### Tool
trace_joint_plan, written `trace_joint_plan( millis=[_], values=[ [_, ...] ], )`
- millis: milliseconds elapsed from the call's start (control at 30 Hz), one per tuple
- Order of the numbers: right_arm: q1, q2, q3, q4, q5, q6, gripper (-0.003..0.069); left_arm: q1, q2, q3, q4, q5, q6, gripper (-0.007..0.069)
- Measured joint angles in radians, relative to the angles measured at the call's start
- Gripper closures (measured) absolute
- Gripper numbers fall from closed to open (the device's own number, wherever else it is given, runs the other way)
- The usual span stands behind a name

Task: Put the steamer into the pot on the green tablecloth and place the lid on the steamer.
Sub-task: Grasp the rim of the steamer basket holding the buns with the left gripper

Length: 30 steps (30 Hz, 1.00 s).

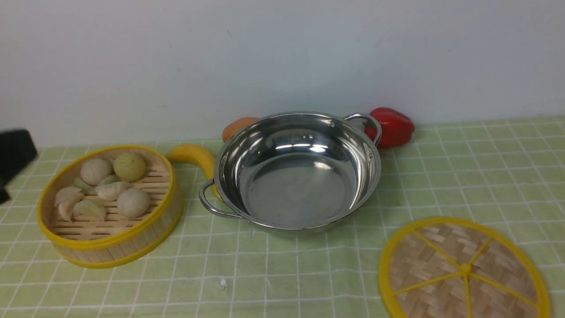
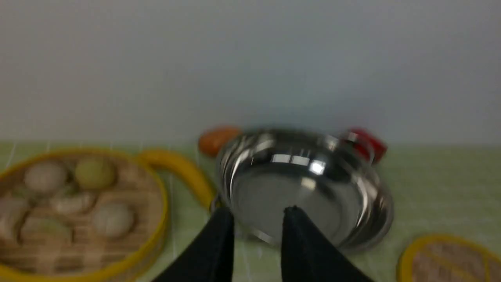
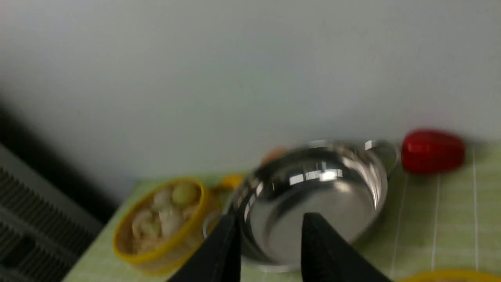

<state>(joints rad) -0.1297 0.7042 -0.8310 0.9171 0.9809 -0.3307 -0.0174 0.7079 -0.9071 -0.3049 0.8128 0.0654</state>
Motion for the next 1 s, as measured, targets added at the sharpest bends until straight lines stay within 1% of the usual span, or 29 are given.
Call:
trace_joint_plan(
  millis=[33,67,100,133,200,233,267,300,333,367,400,433,500,533,600,667,700,833,1000],
  values=[
    [0.000,0.044,-0.008,-0.077,0.044,0.038,0.0419,0.000,0.062,-0.028,0.050,0.066,-0.044,0.0448],
    [0.000,0.051,-0.008,-0.077,0.049,0.043,0.0419,0.000,0.072,-0.032,0.060,0.075,-0.053,0.0448],
    [0.000,0.105,-0.009,-0.185,0.083,0.086,0.0419,0.000,0.150,-0.058,0.147,0.138,-0.125,0.0448],
    [0.000,0.124,-0.009,-0.233,0.098,0.106,0.0419,0.000,0.197,-0.069,0.213,0.158,-0.173,0.0448],
    [0.000,0.165,-0.009,-0.351,0.114,0.155,0.0419,0.025,0.307,-0.080,0.371,0.164,-0.286,0.0448],
    [0.000,0.168,-0.009,-0.351,0.115,0.158,0.0419,0.029,0.308,-0.080,0.383,0.164,-0.295,0.0448],
    [0.000,0.178,-0.009,-0.380,0.116,0.166,0.0419,0.043,0.346,-0.081,0.415,0.160,-0.320,0.0448],
    [0.000,0.194,-0.009,-0.431,0.118,0.182,0.0419,0.105,0.432,-0.084,0.484,0.132,-0.381,0.0444],
    [0.000,0.195,-0.009,-0.441,0.118,0.183,0.0419,0.135,0.481,-0.087,0.492,0.120,-0.398,0.0442],
    [0.000,0.196,-0.009,-0.441,0.118,0.183,0.0419,0.143,0.481,-0.087,0.494,0.111,-0.400,0.0441],
    [0.000,0.197,-0.009,-0.448,0.118,0.186,0.0419,0.196,0.550,-0.096,0.484,0.090,-0.406,0.0433],
    [0.003,0.197,-0.009,-0.448,0.118,0.187,0.0419,0.224,0.599,-0.108,0.470,0.081,-0.398,0.0429],
    [0.013,0.197,-0.009,-0.448,0.118,0.188,0.0419,0.290,0.704,-0.148,0.418,0.072,-0.342,0.0415],
    [0.014,0.197,-0.009,-0.448,0.118,0.188,0.0419,0.304,0.723,-0.157,0.411,0.071,-0.331,0.0412],
    [0.029,0.197,-0.009,-0.447,0.118,0.188,0.0419,0.340,0.826,-0.216,0.381,0.066,-0.264,0.0396],
    [0.043,0.197,-0.009,-0.447,0.118,0.188,0.0419,0.356,0.907,-0.268,0.377,0.056,-0.223,0.0380],
    [0.043,0.197,-0.009,-0.446,0.118,0.188,0.0419,0.356,0.907,-0.274,0.377,0.056,-0.223,0.0380],
    [0.058,0.197,-0.009,-0.445,0.118,0.188,0.0419,0.360,1.047,-0.392,0.373,0.027,-0.204,0.0371],
    [0.059,0.197,-0.009,-0.446,0.118,0.188,0.0419,0.360,1.123,-0.458,0.369,0.005,-0.186,0.0371]
  ],
)
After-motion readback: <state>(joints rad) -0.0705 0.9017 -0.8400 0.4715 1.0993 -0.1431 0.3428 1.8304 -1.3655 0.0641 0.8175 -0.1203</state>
